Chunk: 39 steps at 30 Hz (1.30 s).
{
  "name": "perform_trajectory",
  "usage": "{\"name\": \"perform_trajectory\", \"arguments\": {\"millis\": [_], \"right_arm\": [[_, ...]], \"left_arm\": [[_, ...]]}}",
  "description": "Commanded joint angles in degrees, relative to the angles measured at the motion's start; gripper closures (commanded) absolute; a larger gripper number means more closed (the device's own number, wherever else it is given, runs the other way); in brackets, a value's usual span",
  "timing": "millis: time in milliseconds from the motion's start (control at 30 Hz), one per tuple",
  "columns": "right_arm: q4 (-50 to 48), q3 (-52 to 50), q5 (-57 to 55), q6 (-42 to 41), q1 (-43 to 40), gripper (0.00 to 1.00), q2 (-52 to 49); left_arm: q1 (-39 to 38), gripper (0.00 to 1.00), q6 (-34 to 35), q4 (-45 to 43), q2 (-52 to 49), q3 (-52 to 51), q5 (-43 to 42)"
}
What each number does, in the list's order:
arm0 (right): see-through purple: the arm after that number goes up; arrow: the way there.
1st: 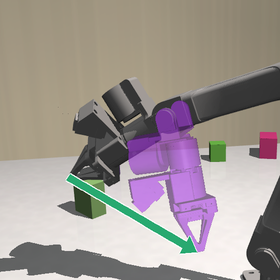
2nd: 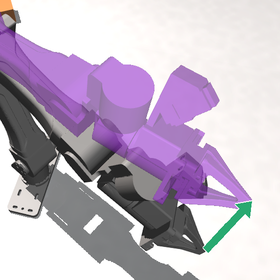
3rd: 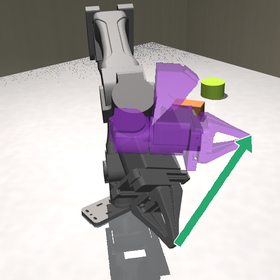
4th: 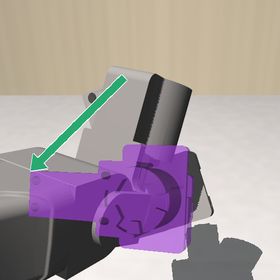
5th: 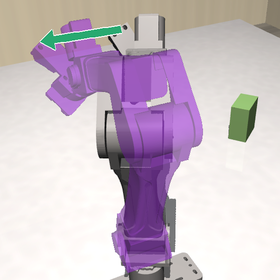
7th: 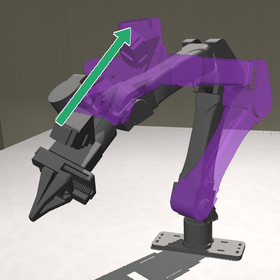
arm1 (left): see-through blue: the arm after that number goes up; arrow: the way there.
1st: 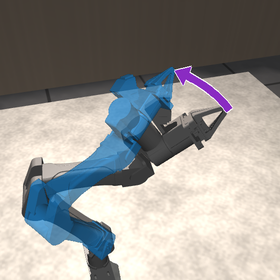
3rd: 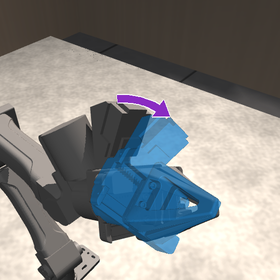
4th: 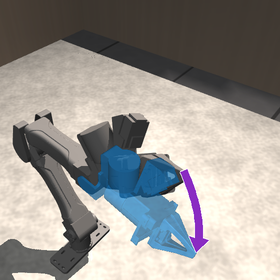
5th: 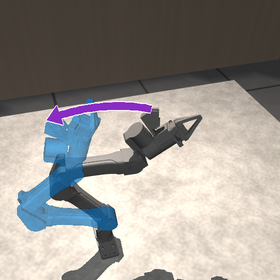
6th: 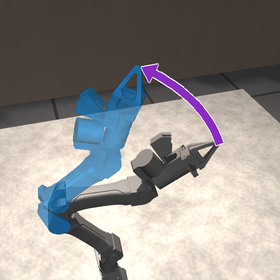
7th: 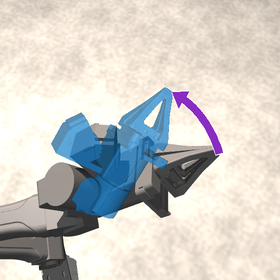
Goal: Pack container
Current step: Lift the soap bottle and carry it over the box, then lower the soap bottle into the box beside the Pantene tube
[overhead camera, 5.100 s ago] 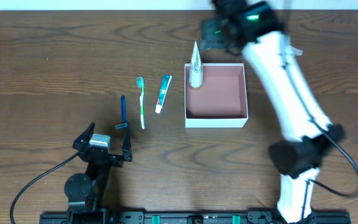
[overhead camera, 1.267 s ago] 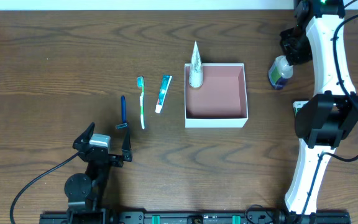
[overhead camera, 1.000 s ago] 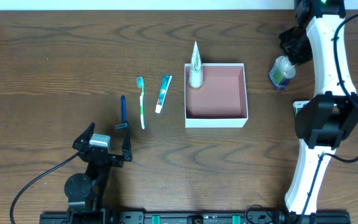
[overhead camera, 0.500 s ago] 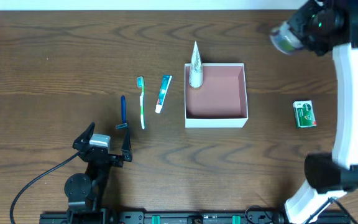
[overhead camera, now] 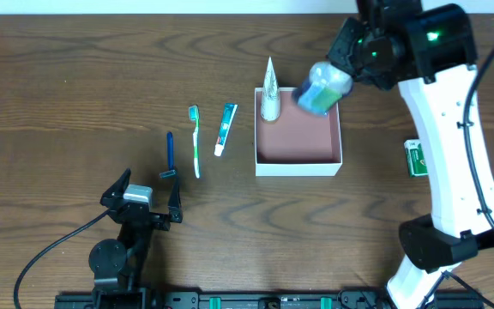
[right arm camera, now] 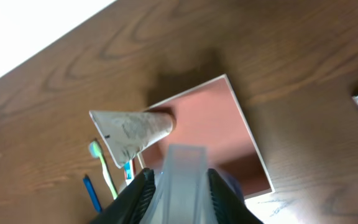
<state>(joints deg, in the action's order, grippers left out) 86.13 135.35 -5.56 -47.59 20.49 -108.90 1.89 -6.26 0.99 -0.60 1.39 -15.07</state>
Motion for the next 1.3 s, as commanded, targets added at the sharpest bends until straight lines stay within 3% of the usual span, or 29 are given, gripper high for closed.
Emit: {"name": "perform_trajectory", "arguments": {"millis": [0,1267], "right_arm": [[0.09,0.68,-0.63,-1.27,1.40,0.76,-0.94],[-5.99,0.66,-9.60,-1.18,3.80,0.72,-15.58]], "left_arm": [[0.31,0.02,-0.57,1.73,0.31,-1.16,-0.98],[0.28,0.02,-0.57,1.73,0.31,-1.16,-0.98]]}}
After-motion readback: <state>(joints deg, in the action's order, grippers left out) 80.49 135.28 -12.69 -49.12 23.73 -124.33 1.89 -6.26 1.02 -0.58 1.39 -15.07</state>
